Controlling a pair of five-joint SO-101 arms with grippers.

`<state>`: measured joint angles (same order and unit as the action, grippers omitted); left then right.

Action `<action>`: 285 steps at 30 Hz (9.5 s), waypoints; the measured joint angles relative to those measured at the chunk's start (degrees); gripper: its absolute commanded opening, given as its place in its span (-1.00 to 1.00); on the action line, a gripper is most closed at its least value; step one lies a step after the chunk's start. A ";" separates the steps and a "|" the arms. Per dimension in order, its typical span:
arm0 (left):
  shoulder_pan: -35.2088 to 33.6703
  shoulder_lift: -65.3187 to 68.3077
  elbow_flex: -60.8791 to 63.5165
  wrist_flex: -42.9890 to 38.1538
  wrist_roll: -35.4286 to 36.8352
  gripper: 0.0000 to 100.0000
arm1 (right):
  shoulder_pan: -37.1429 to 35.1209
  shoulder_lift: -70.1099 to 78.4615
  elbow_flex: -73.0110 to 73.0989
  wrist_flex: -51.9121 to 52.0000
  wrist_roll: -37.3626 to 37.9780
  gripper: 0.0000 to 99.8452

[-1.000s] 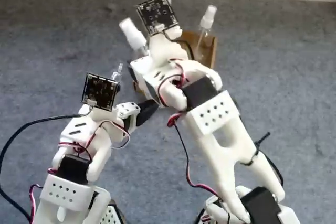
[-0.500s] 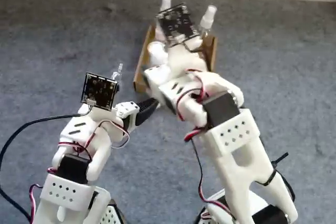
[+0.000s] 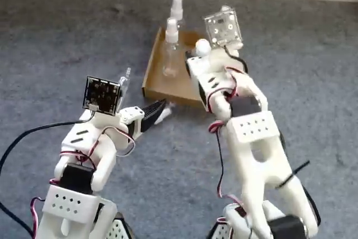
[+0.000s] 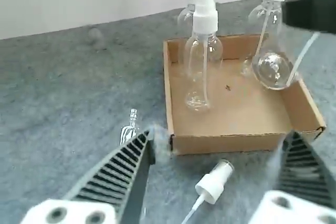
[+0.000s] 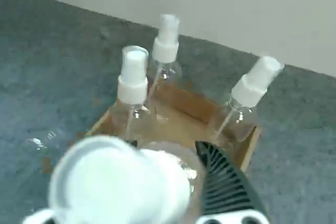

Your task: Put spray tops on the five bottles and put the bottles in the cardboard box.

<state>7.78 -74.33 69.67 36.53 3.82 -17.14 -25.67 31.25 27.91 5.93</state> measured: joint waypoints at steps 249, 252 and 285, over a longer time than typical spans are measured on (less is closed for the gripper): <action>7.03 74.02 -30.68 4.92 -23.30 -0.94 | 0.35 -25.23 29.89 43.60 6.07 -0.47; 7.12 74.02 -30.77 6.42 -23.30 -0.98 | 0.35 -25.23 29.89 43.60 6.07 -0.47; -48.53 43.25 -30.59 26.11 -40.62 -0.99 | -22.51 10.20 -10.11 44.66 -7.56 -0.47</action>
<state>-40.75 -31.08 39.08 62.64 -36.79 -39.65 -15.47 21.14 72.57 -1.63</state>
